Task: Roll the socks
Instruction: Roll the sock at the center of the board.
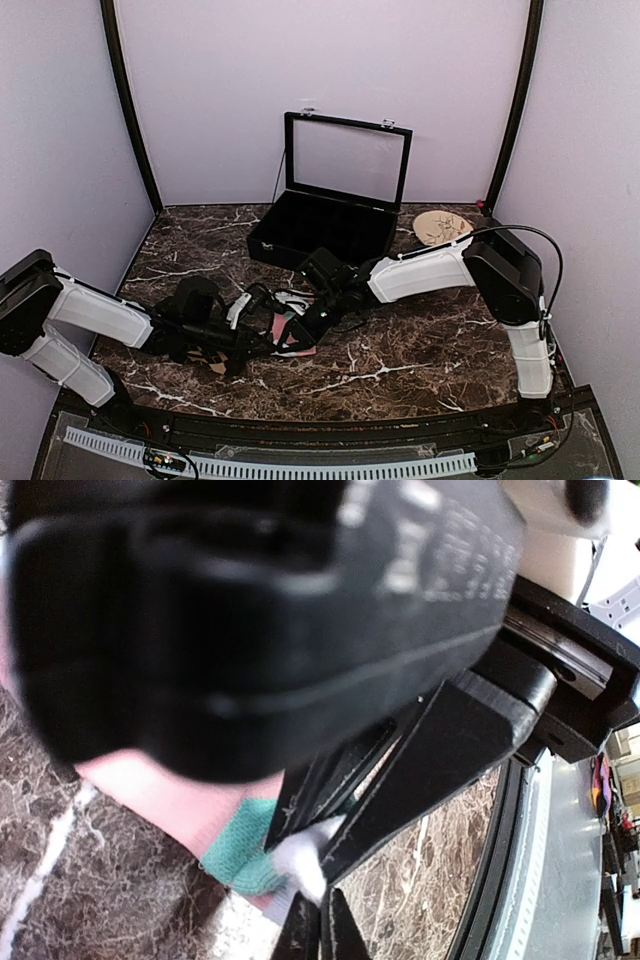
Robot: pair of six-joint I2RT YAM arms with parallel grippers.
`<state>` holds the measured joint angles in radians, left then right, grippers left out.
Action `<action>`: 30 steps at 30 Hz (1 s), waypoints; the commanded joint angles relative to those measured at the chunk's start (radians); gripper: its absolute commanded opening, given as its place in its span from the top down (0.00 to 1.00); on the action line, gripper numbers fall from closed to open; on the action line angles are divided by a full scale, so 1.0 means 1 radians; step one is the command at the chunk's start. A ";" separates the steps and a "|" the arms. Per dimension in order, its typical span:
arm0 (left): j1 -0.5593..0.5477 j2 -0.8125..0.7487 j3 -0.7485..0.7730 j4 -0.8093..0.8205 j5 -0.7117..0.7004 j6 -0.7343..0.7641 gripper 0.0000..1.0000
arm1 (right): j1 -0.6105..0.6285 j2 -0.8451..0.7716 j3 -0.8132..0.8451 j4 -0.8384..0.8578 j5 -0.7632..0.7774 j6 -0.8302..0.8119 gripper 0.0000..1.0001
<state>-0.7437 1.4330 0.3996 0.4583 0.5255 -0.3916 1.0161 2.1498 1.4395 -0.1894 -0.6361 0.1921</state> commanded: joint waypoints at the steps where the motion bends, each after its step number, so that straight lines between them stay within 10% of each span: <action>1: 0.000 0.010 -0.022 0.027 0.009 0.016 1.00 | 0.002 0.011 0.006 0.033 -0.048 -0.010 0.84; 30: 0.030 -0.011 -0.020 -0.009 -0.045 -0.194 1.00 | -0.009 -0.128 -0.151 0.131 0.129 -0.006 0.60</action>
<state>-0.7330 1.4403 0.3584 0.4755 0.4633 -0.5323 1.0115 2.0880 1.3296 -0.1143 -0.5758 0.1986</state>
